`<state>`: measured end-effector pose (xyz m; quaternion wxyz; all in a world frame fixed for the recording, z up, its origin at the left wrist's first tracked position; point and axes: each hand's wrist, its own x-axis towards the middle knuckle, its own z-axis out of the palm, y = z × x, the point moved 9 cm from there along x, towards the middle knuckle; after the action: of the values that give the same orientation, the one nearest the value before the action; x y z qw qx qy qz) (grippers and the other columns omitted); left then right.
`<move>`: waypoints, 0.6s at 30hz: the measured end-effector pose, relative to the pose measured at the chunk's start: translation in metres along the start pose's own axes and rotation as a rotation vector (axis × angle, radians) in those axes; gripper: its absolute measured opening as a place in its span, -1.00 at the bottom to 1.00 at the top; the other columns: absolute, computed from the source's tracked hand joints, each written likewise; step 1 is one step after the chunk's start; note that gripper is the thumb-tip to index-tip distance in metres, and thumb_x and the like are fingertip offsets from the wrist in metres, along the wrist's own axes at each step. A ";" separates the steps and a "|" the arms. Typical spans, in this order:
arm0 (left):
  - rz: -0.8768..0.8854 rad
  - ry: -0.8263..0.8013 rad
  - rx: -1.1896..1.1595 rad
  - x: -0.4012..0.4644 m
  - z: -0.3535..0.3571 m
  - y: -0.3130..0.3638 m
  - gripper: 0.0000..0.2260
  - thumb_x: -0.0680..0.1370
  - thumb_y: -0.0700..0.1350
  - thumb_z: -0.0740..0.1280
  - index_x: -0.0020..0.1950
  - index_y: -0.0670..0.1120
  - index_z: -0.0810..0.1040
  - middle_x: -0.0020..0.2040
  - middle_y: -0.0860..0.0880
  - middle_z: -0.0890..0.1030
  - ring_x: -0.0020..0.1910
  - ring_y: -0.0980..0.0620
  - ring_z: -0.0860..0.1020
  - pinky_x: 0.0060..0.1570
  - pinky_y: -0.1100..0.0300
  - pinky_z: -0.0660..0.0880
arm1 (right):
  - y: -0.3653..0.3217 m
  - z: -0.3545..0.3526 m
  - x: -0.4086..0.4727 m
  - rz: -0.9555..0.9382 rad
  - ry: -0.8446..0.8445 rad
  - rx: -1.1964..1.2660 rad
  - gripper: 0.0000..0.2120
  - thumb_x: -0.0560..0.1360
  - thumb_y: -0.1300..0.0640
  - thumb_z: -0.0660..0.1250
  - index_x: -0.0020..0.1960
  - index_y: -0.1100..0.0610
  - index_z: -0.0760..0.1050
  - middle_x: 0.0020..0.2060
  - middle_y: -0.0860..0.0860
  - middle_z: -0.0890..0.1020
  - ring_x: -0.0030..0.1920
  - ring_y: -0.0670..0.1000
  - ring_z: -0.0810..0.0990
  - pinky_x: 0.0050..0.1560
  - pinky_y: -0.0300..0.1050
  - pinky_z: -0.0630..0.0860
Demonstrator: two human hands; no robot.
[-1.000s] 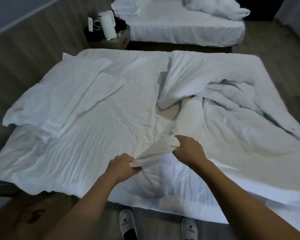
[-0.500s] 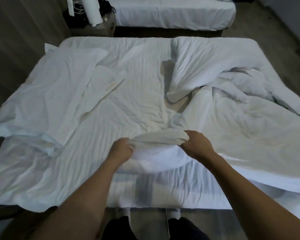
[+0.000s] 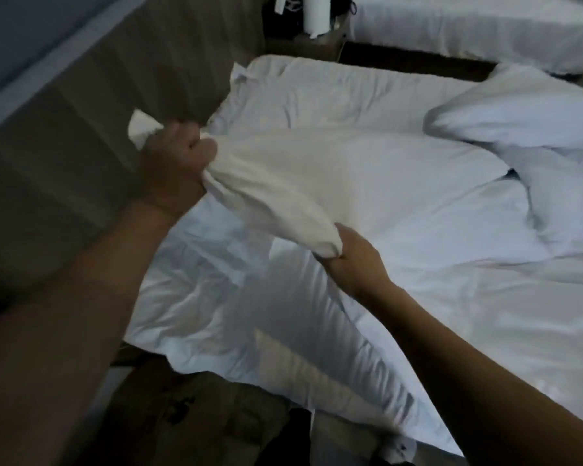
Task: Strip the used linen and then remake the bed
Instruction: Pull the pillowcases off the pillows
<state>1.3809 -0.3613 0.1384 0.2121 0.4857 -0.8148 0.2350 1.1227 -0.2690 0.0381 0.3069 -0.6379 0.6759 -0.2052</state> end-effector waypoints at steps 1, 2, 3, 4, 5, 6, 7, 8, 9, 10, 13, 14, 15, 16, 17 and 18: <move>0.011 -0.102 -0.008 -0.032 0.027 0.004 -0.89 0.36 -0.23 0.36 -0.17 -0.12 0.46 -0.21 -0.22 0.43 -0.25 -0.23 0.47 -0.34 0.00 0.36 | 0.016 0.038 -0.003 0.019 -0.147 -0.145 -0.62 0.53 -0.09 0.28 0.26 0.08 0.40 0.10 0.05 0.54 0.09 0.11 0.54 0.00 -0.06 0.45; -0.026 -0.366 -0.034 -0.078 0.070 0.010 -0.85 0.37 -0.23 0.38 -0.08 -0.14 0.52 -0.16 -0.23 0.46 -0.19 -0.25 0.50 -0.27 -0.03 0.44 | 0.043 0.085 -0.012 0.083 -0.337 -0.251 -0.54 0.52 -0.10 0.30 0.34 0.07 0.34 0.19 0.08 0.50 0.18 0.15 0.51 0.10 -0.03 0.47; -0.081 -0.679 -0.034 -0.139 0.110 0.020 -0.78 0.42 -0.20 0.37 0.06 -0.11 0.54 -0.05 -0.22 0.50 -0.08 -0.27 0.53 -0.12 -0.06 0.48 | 0.069 0.124 -0.029 0.201 -0.546 -0.307 -0.44 0.51 -0.11 0.32 0.42 0.06 0.27 0.30 0.11 0.44 0.27 0.18 0.46 0.21 0.00 0.44; -0.123 -1.015 -0.025 -0.204 0.144 0.033 -0.70 0.49 -0.12 0.32 0.22 -0.05 0.50 0.09 -0.19 0.50 0.06 -0.25 0.52 0.05 -0.05 0.47 | 0.093 0.153 -0.046 0.291 -0.696 -0.325 -0.36 0.50 -0.11 0.33 0.49 0.06 0.20 0.39 0.13 0.35 0.33 0.19 0.41 0.29 0.02 0.41; -0.164 -1.312 -0.062 -0.258 0.166 0.049 -0.65 0.55 -0.05 0.26 0.34 -0.01 0.42 0.22 -0.16 0.46 0.17 -0.22 0.48 0.16 -0.01 0.44 | 0.108 0.169 -0.062 0.368 -0.804 -0.305 -0.31 0.51 -0.11 0.34 0.52 0.06 0.15 0.44 0.14 0.28 0.36 0.18 0.39 0.32 0.02 0.39; -0.187 -1.531 -0.134 -0.293 0.176 0.071 -0.64 0.59 -0.01 0.20 0.38 -0.01 0.36 0.29 -0.15 0.43 0.22 -0.18 0.45 0.22 -0.01 0.41 | 0.121 0.175 -0.071 0.418 -0.855 -0.268 -0.30 0.51 -0.11 0.34 0.53 0.05 0.13 0.45 0.14 0.25 0.36 0.17 0.40 0.31 -0.01 0.41; -0.196 -1.648 -0.226 -0.307 0.182 0.092 -0.66 0.61 -0.02 0.15 0.38 -0.04 0.34 0.32 -0.14 0.42 0.23 -0.16 0.44 0.24 -0.01 0.41 | 0.127 0.172 -0.075 0.445 -0.859 -0.234 -0.32 0.52 -0.10 0.34 0.53 0.04 0.15 0.45 0.12 0.26 0.33 0.14 0.42 0.28 -0.03 0.43; -0.194 -1.688 -0.308 -0.306 0.184 0.109 -0.69 0.63 -0.05 0.10 0.35 -0.07 0.36 0.32 -0.14 0.44 0.23 -0.15 0.45 0.22 0.01 0.41 | 0.132 0.166 -0.074 0.461 -0.826 -0.209 -0.36 0.53 -0.08 0.32 0.52 0.03 0.17 0.43 0.11 0.28 0.30 0.12 0.45 0.25 -0.05 0.44; -0.201 -1.695 -0.355 -0.298 0.187 0.118 -0.72 0.65 -0.07 0.07 0.32 -0.09 0.39 0.29 -0.13 0.47 0.21 -0.14 0.47 0.18 0.04 0.42 | 0.135 0.153 -0.069 0.480 -0.774 -0.208 -0.40 0.54 -0.07 0.29 0.51 0.03 0.20 0.42 0.09 0.31 0.28 0.10 0.47 0.24 -0.06 0.44; -0.226 -1.660 -0.396 -0.283 0.193 0.121 -0.73 0.66 -0.09 0.06 0.28 -0.10 0.43 0.26 -0.13 0.50 0.18 -0.13 0.49 0.14 0.07 0.41 | 0.138 0.140 -0.060 0.480 -0.711 -0.219 -0.43 0.55 -0.06 0.27 0.50 0.03 0.21 0.41 0.09 0.33 0.28 0.09 0.47 0.25 -0.05 0.43; -0.332 -1.458 -0.468 -0.222 0.206 0.114 -0.81 0.63 -0.09 0.10 0.10 -0.06 0.48 0.19 -0.11 0.55 0.11 -0.11 0.52 0.15 0.07 0.45 | 0.131 0.093 -0.032 0.463 -0.545 -0.214 -0.48 0.58 -0.03 0.21 0.50 0.04 0.21 0.42 0.08 0.34 0.32 0.10 0.43 0.30 -0.02 0.38; -0.360 -1.395 -0.484 -0.201 0.207 0.112 -0.83 0.61 -0.10 0.11 0.06 -0.05 0.48 0.15 -0.08 0.55 0.09 -0.10 0.53 0.14 0.06 0.46 | 0.126 0.078 -0.025 0.443 -0.489 -0.191 -0.49 0.58 -0.02 0.21 0.49 0.04 0.21 0.42 0.08 0.35 0.32 0.08 0.43 0.30 -0.03 0.38; -0.383 -1.339 -0.502 -0.181 0.206 0.112 -0.85 0.59 -0.10 0.13 0.03 -0.05 0.48 0.11 -0.06 0.55 0.06 -0.08 0.53 0.12 0.06 0.48 | 0.120 0.065 -0.019 0.417 -0.439 -0.169 -0.50 0.58 -0.01 0.21 0.49 0.03 0.22 0.41 0.07 0.36 0.31 0.07 0.45 0.29 -0.04 0.38; -0.398 -1.290 -0.519 -0.163 0.205 0.114 -0.86 0.57 -0.11 0.14 0.00 -0.05 0.48 0.06 -0.05 0.55 0.02 -0.07 0.53 0.09 0.05 0.49 | 0.117 0.052 -0.015 0.399 -0.390 -0.151 -0.51 0.58 0.00 0.21 0.48 0.01 0.23 0.41 0.06 0.37 0.29 0.06 0.46 0.30 -0.03 0.39; -0.410 -1.250 -0.543 -0.148 0.206 0.120 -0.88 0.56 -0.12 0.14 -0.03 -0.04 0.47 0.03 -0.04 0.55 -0.02 -0.05 0.53 0.08 0.03 0.50 | 0.116 0.040 -0.014 0.391 -0.350 -0.138 -0.51 0.57 0.00 0.22 0.48 0.00 0.24 0.41 0.05 0.37 0.27 0.05 0.47 0.30 -0.01 0.39; -0.417 -1.220 -0.571 -0.137 0.204 0.128 -0.88 0.56 -0.12 0.14 -0.05 -0.03 0.47 0.01 -0.04 0.55 -0.04 -0.04 0.53 0.08 0.02 0.51 | 0.119 0.032 -0.016 0.391 -0.326 -0.128 -0.51 0.57 0.00 0.22 0.47 -0.01 0.24 0.40 0.04 0.37 0.27 0.05 0.47 0.30 -0.01 0.39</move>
<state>1.3030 -0.3335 -0.1262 -0.1229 0.6021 -0.7079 -0.3481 1.0569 -0.2378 -0.0622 0.4045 -0.5379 0.7396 0.0067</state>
